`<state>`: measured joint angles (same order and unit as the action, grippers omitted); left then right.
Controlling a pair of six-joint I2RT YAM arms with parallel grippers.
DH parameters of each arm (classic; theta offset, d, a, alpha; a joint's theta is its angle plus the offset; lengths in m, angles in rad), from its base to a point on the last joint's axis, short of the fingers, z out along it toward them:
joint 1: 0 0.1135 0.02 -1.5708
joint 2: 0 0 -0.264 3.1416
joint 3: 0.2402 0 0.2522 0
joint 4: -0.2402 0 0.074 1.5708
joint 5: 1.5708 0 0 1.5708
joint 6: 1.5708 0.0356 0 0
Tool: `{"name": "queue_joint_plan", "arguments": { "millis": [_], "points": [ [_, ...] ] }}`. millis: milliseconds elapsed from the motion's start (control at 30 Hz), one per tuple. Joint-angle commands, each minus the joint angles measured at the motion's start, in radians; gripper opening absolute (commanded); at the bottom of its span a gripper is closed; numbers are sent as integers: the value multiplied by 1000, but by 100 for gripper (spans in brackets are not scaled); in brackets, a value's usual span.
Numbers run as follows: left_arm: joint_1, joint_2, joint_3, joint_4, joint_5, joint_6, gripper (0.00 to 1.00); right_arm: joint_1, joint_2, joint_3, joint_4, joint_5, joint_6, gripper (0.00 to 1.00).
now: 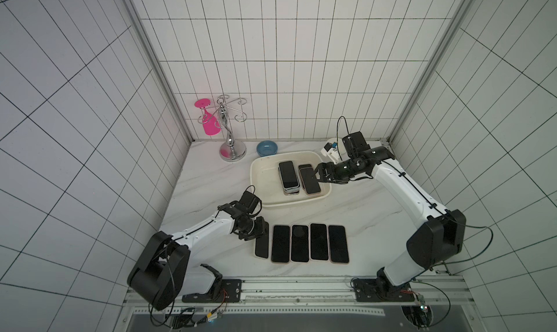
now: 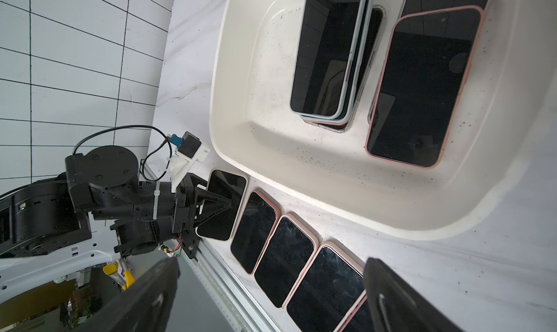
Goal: Take the phone out of the storage box
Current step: Place the phone at the center of the board.
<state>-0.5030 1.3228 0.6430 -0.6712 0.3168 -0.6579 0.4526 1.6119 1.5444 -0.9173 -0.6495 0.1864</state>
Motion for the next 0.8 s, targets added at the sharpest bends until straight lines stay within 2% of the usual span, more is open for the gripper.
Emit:
{"name": "queue_joint_plan", "arguments": {
  "millis": [0, 100, 167, 233, 500, 767],
  "points": [
    [0, -4, -8, -9, -42, -56, 58, 2, 15, -15, -9, -1, -16, 99],
    [3, 5, -4, -15, -67, -74, 65, 3, 17, -12, -12, -2, -16, 99],
    [3, 14, -3, -16, -80, -88, 79, 4, 17, -12, -11, -1, -16, 99],
    [1, 20, -4, -13, -91, -107, 82, 4, 17, -13, -12, -3, -16, 99],
    [-11, -25, -39, 73, -97, -169, 85, 3, 25, -26, -9, -4, -16, 99],
    [-74, 17, -51, 102, -99, -203, 87, 7, 24, -37, -8, -7, -16, 99]
  ]
}}
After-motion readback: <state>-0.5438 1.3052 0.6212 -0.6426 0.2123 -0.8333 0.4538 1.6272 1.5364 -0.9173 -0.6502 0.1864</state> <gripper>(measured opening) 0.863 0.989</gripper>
